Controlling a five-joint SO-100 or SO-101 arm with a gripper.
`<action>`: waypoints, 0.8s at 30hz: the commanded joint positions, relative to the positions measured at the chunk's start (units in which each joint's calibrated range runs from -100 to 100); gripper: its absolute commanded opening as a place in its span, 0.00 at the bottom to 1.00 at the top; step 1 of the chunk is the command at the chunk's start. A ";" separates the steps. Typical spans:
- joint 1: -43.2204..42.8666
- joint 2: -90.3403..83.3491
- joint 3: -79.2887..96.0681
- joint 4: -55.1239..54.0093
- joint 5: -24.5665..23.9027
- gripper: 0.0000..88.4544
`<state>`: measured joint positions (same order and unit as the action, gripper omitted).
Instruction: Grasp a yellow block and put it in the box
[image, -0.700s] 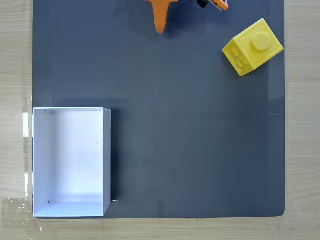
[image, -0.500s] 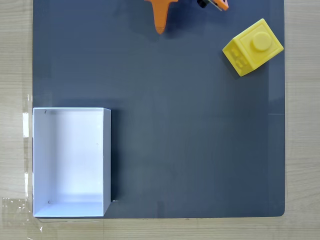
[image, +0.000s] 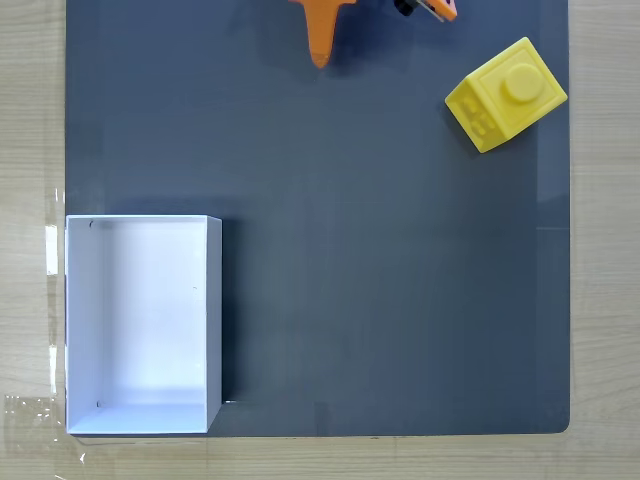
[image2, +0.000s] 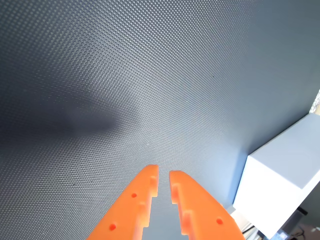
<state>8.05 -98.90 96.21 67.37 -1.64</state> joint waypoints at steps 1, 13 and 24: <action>0.53 -0.16 -2.63 0.17 -0.09 0.03; -1.07 14.75 -14.57 -7.25 -0.09 0.04; -12.43 58.65 -64.77 8.11 0.33 0.04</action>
<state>-1.48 -49.43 48.42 67.81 -1.37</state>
